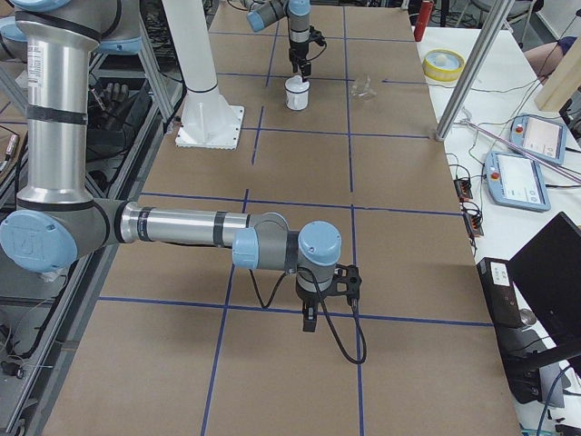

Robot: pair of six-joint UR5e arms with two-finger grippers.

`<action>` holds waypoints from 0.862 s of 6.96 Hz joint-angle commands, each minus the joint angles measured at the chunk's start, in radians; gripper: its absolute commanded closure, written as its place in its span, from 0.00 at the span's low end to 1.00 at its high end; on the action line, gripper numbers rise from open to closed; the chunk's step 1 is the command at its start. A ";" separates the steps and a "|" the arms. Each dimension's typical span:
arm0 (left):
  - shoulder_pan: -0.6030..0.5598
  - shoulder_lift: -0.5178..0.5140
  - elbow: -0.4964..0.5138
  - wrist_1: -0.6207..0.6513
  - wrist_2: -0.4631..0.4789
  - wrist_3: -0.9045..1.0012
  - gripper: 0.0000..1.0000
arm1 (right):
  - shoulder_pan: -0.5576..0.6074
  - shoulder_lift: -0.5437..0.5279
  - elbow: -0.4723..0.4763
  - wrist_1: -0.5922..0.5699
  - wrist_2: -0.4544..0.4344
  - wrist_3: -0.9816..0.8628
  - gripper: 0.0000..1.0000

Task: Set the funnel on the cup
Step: 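Move the left gripper over the white lid on the enamel mug, then close the left gripper on the lid knob and lift it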

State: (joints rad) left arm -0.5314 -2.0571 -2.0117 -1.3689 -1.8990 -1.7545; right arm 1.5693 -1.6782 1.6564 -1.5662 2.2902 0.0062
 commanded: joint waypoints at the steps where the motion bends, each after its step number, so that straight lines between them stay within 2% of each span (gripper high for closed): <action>1: 0.004 0.000 -0.001 0.001 -0.003 -0.002 0.35 | 0.000 0.000 -0.001 0.000 0.000 0.000 0.00; 2: 0.004 0.002 -0.001 0.001 -0.003 -0.002 0.41 | 0.000 0.000 0.000 0.000 0.000 0.000 0.00; 4: 0.004 0.002 -0.001 0.001 -0.005 -0.002 0.85 | 0.000 0.000 0.000 0.000 0.000 0.000 0.00; 5: 0.004 0.002 -0.001 0.002 -0.005 -0.002 1.00 | 0.000 0.000 0.000 0.000 0.000 0.000 0.00; 6: 0.002 0.002 -0.002 0.005 -0.005 -0.002 1.00 | 0.000 0.000 0.000 0.000 0.000 0.000 0.00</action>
State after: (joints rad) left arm -0.5281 -2.0560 -2.0135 -1.3667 -1.9036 -1.7564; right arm 1.5693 -1.6782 1.6567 -1.5662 2.2902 0.0061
